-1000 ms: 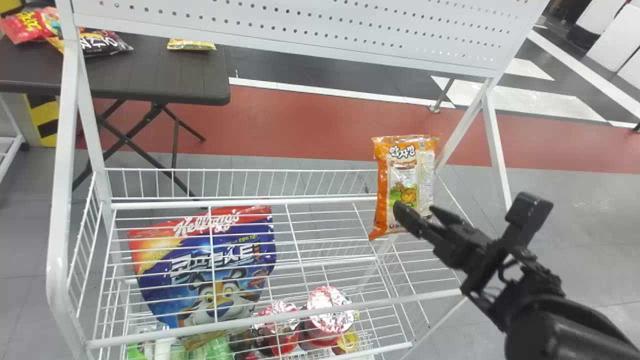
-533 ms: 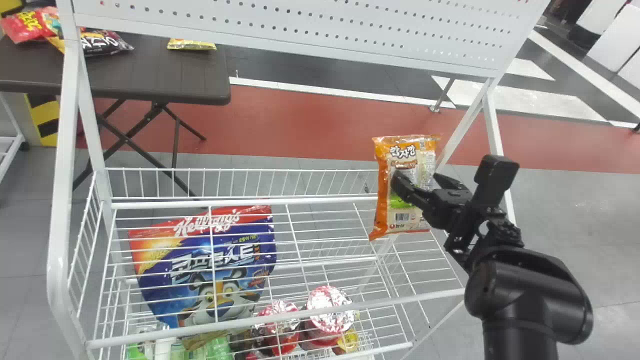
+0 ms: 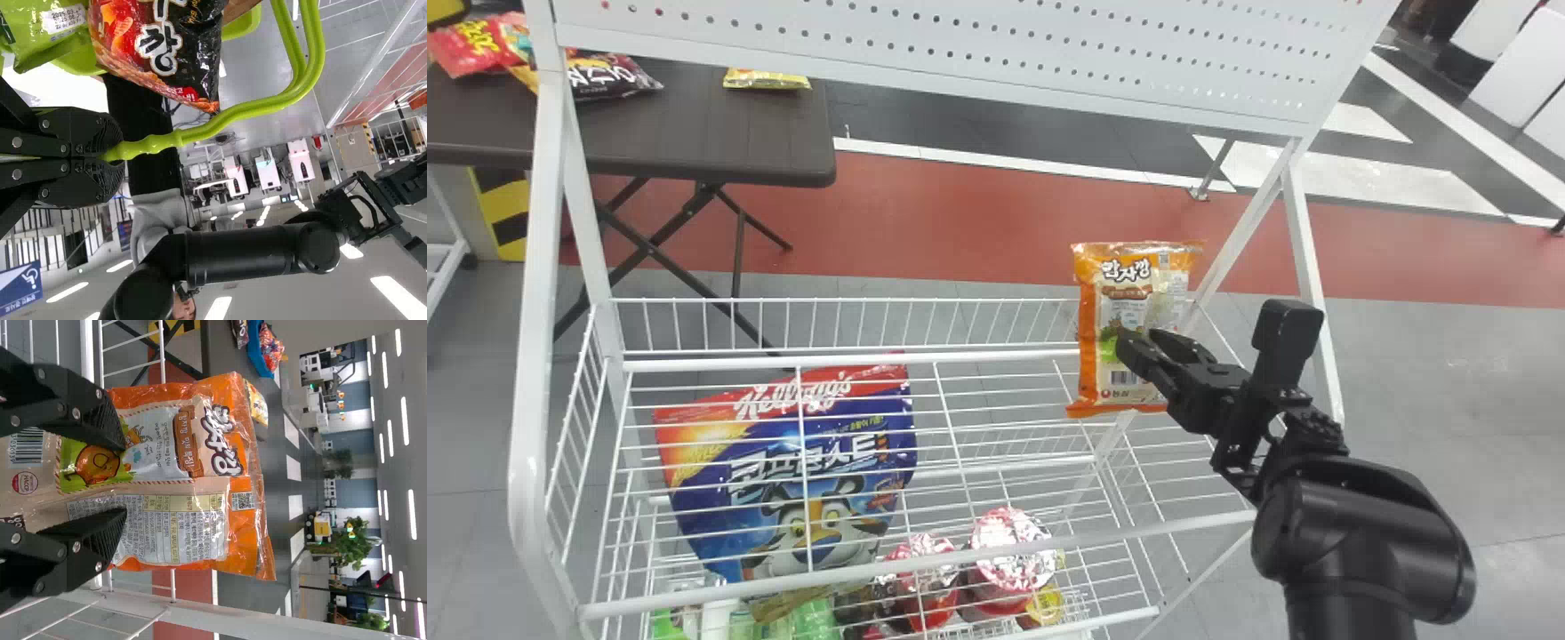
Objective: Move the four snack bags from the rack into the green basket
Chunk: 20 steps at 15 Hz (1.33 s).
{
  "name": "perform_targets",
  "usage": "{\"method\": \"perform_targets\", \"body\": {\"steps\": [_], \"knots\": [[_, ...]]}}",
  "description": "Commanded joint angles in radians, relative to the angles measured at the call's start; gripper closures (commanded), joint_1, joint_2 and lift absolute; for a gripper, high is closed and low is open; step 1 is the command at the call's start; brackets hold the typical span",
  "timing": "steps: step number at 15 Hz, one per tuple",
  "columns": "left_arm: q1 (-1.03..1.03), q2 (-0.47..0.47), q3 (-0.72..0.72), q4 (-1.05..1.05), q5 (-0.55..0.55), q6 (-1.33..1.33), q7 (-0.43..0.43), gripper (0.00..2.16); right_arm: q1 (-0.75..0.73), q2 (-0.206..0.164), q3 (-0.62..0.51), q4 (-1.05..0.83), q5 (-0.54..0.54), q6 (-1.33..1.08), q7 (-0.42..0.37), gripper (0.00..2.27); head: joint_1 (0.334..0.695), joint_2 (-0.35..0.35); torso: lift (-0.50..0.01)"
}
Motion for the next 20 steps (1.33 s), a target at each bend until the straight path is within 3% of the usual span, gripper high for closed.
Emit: {"method": "perform_targets", "body": {"steps": [1, 5, 9, 13, 17, 20], "knots": [[-0.003, -0.002, 0.0, 0.001, 0.0, 0.0, 0.001, 1.5, 0.004, 0.0, -0.022, -0.002, -0.033, -0.021, 0.0, 2.22, 0.695, -0.35, 0.0], [-0.003, -0.002, -0.003, -0.003, -0.003, 0.01, 0.004, 1.5, 0.092, 0.0, -0.054, -0.114, -0.117, -0.003, 0.004, 2.22, 0.695, -0.35, 0.0], [-0.003, -0.002, -0.004, -0.005, -0.003, 0.013, 0.004, 1.5, 0.273, 0.008, -0.114, -0.412, -0.317, 0.27, 0.041, 2.22, 0.695, -0.35, 0.0], [0.006, -0.002, 0.0, -0.009, -0.001, 0.007, 0.005, 1.5, 0.472, 0.074, -0.209, -0.712, -0.479, 0.607, 0.119, 2.22, 0.695, -0.35, 0.0], [0.017, -0.003, 0.01, -0.011, 0.002, -0.009, 0.007, 1.5, 0.557, 0.094, -0.316, -0.835, -0.556, 1.009, 0.26, 2.22, 0.695, -0.35, 0.0], [0.023, -0.005, 0.014, -0.011, 0.005, -0.024, 0.009, 1.5, 0.627, 0.085, -0.341, -0.821, -0.525, 1.083, 0.299, 2.22, 0.695, -0.35, 0.0]]}}
